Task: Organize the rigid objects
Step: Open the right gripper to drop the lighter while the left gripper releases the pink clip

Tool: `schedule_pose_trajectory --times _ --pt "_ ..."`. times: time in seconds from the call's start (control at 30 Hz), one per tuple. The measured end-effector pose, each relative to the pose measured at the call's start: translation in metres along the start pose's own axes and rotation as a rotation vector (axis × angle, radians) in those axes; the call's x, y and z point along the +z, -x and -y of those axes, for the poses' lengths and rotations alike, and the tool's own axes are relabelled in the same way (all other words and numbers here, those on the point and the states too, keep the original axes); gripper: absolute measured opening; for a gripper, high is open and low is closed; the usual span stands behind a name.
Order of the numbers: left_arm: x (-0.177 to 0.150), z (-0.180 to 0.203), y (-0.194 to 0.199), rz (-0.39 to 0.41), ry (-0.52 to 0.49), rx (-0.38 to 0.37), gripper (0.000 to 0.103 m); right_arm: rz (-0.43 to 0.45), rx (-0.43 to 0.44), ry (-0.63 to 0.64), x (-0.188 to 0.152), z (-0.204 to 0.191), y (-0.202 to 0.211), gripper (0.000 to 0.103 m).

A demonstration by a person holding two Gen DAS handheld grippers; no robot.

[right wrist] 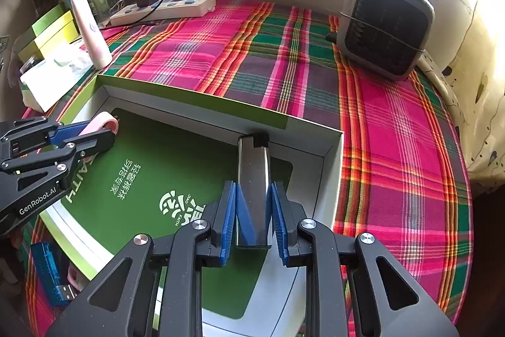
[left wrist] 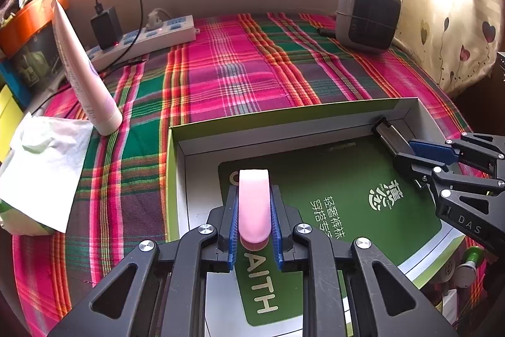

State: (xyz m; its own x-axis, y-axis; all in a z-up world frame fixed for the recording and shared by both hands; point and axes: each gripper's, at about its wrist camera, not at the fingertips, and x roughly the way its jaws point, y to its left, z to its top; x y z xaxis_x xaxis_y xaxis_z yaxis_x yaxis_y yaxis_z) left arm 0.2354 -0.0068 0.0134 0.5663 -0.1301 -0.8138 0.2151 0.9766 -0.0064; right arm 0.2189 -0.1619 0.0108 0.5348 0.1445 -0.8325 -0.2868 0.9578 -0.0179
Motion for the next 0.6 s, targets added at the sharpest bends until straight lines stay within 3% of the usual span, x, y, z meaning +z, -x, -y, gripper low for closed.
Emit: schedule_pose_trajectory --times 0.43,0.6 --pt "-0.0001 -0.0001 -0.0004 0.000 0.005 -0.004 0.019 0.007 0.002 -0.007 0.0000 0.0000 0.0002 0.024" --pt "-0.0001 -0.0007 0.0010 0.003 0.013 -0.014 0.025 0.008 0.019 -0.005 -0.0006 -0.0002 0.0003 0.025"
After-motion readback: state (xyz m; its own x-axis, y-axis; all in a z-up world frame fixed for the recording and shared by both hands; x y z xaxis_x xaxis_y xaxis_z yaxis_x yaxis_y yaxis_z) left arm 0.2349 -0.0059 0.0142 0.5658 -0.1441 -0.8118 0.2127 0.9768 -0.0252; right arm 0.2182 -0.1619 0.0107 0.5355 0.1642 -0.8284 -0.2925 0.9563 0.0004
